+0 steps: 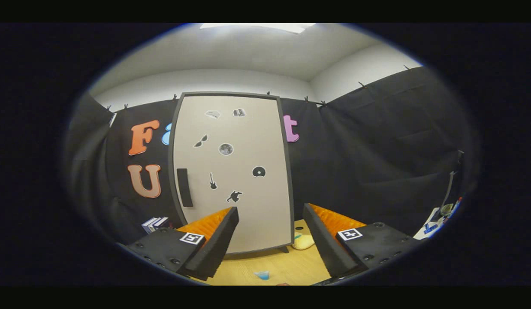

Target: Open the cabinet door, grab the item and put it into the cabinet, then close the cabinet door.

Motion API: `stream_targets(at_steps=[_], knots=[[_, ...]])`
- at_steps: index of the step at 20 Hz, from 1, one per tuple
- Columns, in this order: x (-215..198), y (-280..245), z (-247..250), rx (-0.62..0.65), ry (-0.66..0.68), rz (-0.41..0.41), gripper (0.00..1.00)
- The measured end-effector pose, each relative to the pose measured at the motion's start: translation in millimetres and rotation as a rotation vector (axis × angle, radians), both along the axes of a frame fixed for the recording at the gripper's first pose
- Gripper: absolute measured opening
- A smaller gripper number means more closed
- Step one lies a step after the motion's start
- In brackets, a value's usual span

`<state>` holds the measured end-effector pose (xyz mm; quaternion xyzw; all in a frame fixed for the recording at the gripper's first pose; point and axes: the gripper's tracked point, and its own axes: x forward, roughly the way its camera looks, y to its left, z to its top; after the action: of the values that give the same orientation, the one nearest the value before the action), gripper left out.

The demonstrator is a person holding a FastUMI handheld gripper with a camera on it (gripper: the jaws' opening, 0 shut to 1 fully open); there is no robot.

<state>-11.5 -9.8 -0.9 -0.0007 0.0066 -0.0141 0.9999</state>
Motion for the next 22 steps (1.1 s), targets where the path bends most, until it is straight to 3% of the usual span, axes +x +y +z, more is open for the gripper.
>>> stream_targets(at_steps=[7, 16, 22], knots=[[16, 26, 0, 0.010, 0.018, 0.043, 0.97], [106, 158, -21, 0.027, 0.128, 0.272, 0.98], [162, 210, -41, -0.002, 0.172, 0.340, 0.98]])
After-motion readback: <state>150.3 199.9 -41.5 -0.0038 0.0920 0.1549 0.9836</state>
